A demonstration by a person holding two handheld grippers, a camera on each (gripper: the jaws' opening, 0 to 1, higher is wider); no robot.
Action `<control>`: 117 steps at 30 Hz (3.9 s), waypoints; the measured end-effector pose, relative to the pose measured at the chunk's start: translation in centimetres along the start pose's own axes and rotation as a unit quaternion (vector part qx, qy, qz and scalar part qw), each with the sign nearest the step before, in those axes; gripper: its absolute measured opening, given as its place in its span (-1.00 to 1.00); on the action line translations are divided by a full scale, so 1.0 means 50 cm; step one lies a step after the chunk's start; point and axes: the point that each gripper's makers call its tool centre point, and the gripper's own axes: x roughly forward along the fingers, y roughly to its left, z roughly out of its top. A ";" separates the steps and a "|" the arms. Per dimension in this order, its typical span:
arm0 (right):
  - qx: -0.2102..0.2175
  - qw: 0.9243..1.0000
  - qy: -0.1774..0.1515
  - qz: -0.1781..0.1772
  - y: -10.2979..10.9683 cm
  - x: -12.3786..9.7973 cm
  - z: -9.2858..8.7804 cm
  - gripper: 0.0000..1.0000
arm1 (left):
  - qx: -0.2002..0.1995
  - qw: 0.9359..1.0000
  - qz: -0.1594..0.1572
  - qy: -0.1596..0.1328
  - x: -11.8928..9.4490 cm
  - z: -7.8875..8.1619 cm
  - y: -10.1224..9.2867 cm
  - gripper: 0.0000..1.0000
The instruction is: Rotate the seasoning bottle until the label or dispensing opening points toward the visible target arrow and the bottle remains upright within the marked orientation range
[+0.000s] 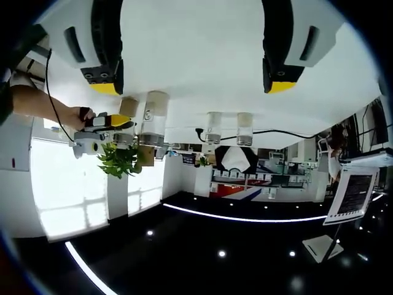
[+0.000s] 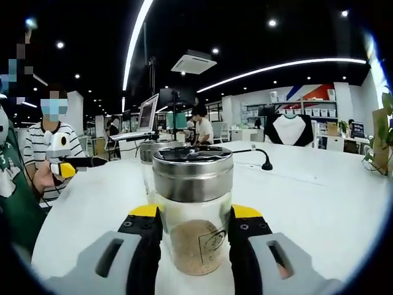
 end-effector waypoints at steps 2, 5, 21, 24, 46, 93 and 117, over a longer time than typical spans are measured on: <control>0.001 1.000 0.000 -0.008 -0.001 0.001 0.000 -0.19 | 0.001 1.000 0.002 0.000 0.000 0.000 0.001 0.99; 0.004 1.000 0.000 -0.016 -0.002 0.001 0.000 -0.19 | -0.002 1.000 0.002 0.005 0.001 -0.005 0.002 0.98; 0.012 0.996 0.002 -0.085 -0.009 0.002 0.000 -0.19 | -0.007 1.000 0.010 0.004 -0.002 -0.005 0.010 0.99; 0.014 0.995 0.005 -0.099 -0.010 0.002 0.000 -0.19 | -0.005 1.000 0.013 0.005 -0.001 -0.005 0.009 0.99; 0.030 0.981 0.018 -0.191 -0.021 0.001 -0.003 -0.19 | -0.003 1.000 0.007 0.008 0.001 -0.010 0.003 0.99; 0.025 0.961 0.010 -0.274 -0.031 -0.027 0.004 0.05 | -0.005 1.000 0.009 0.012 0.001 -0.014 0.007 0.99; 0.009 0.996 0.024 -0.087 -0.018 -0.039 0.015 0.12 | -0.007 1.000 0.008 0.015 0.001 -0.017 0.008 0.99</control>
